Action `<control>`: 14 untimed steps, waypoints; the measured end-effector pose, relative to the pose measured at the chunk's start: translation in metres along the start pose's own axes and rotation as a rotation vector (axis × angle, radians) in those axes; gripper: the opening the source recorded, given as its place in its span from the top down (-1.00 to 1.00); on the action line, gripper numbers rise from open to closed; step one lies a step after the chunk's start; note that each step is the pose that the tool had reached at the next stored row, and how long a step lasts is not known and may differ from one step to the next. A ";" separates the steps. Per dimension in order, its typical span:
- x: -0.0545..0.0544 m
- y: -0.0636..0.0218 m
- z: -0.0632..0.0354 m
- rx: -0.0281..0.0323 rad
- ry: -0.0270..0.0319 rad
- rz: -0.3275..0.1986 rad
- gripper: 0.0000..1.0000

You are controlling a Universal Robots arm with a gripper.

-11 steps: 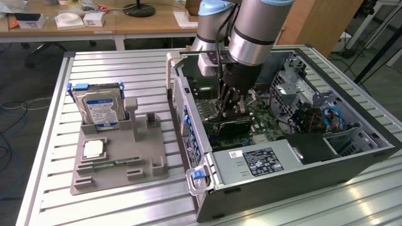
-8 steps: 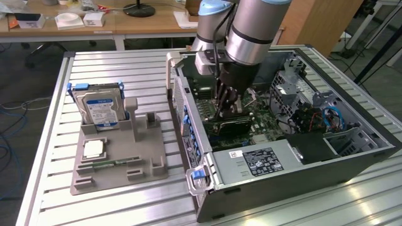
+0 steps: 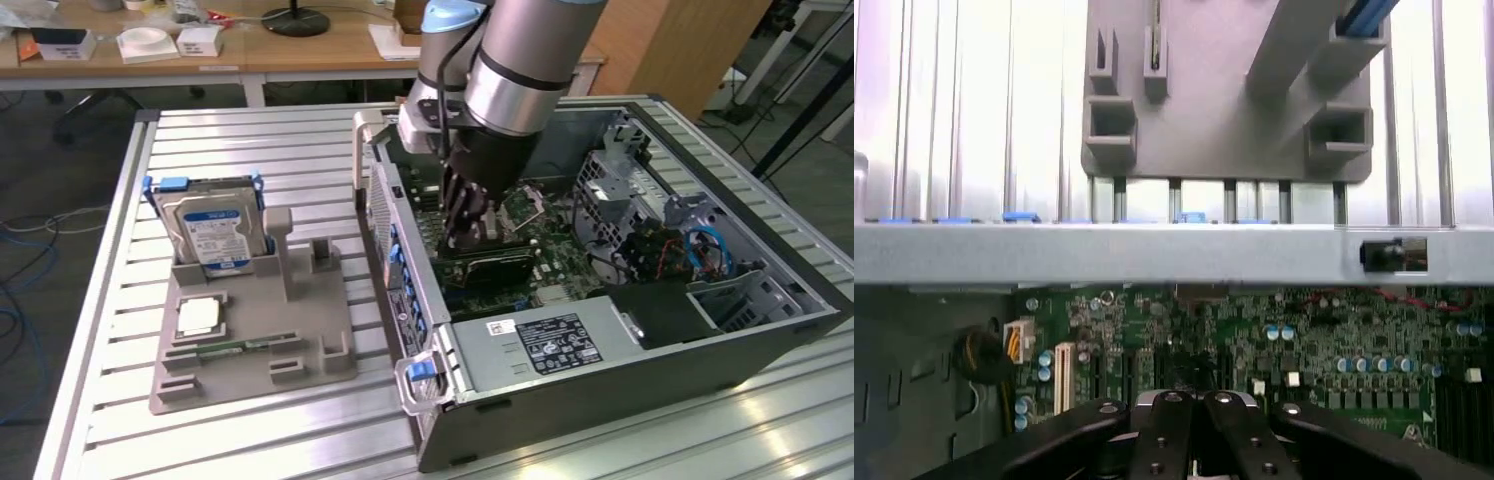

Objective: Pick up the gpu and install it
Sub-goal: 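Press down on the gpu until it lock into place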

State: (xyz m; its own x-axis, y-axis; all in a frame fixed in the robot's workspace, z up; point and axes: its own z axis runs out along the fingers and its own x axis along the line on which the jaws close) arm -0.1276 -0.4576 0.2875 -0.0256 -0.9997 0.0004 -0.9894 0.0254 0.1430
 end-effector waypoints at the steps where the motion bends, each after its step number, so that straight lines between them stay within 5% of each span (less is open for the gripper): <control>1: 0.000 0.0014 -0.0001 -0.0081 0.0001 0.000 0.79; 3: 0.000 0.0045 -0.0011 -0.0221 0.0007 0.000 0.79; 4: 0.000 0.0058 -0.0022 -0.0241 0.0006 0.000 0.79; 14: -0.003 0.0164 -0.0013 -0.0244 -0.0005 0.006 0.79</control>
State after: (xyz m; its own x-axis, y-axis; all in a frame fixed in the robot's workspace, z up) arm -0.1435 -0.4538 0.2911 -0.0311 -0.9995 0.0007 -0.9855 0.0308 0.1671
